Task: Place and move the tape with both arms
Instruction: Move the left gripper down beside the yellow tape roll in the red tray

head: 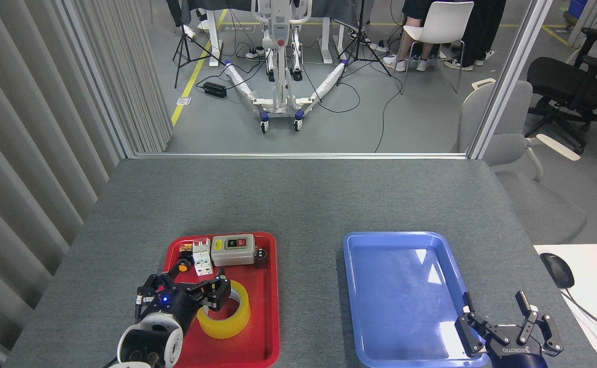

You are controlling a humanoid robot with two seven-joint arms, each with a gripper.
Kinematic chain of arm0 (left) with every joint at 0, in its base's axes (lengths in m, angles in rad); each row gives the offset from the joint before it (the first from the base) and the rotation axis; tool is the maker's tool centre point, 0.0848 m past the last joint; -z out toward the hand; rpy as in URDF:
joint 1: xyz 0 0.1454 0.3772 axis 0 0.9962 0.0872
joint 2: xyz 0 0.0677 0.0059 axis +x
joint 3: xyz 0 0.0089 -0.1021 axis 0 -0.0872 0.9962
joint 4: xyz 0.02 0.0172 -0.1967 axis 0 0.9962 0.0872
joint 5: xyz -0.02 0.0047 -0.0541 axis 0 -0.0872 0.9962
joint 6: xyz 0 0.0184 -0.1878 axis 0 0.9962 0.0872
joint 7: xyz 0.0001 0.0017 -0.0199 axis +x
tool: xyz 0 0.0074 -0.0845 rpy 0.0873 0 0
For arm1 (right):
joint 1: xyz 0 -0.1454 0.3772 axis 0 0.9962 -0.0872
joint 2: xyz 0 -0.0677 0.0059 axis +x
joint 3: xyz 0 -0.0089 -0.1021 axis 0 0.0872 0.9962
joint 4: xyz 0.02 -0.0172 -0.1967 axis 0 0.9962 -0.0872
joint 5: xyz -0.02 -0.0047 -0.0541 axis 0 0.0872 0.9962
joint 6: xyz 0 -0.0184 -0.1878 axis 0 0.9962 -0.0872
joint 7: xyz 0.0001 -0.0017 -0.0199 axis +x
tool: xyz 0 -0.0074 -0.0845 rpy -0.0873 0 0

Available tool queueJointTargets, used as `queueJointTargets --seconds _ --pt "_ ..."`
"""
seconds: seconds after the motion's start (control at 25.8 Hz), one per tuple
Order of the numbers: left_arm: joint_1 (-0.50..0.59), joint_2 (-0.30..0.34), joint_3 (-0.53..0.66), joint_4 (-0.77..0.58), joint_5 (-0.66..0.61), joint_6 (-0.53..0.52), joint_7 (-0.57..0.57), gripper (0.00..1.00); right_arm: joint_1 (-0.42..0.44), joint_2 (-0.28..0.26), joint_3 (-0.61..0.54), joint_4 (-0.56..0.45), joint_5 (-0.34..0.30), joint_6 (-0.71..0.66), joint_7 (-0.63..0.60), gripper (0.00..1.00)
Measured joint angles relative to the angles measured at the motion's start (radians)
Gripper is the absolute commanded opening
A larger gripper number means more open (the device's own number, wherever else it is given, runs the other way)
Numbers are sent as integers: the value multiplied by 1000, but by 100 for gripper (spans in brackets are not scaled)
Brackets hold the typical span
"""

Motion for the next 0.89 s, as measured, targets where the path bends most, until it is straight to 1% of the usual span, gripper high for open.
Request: queueJointTargets --seconds 0.08,0.15,0.31,0.54,0.89 --pt "-29 1 0 5 3 12 -136 100 -1 0 0 0 0 -2 1 100" --pt "-50 5 -1 17 7 40 -243 100 -2 -1 -2 0 0 -3 3 100" --pt "-88 17 -1 48 11 111 -363 100 -4 -1 -3 0 0 -3 4 100" --pt "-130 21 -6 103 15 140 -422 100 -6 -1 -4 0 0 -3 5 100" --pt "-164 22 -22 184 30 143 -436 100 -3 -1 -1 0 1 -7 5 100"
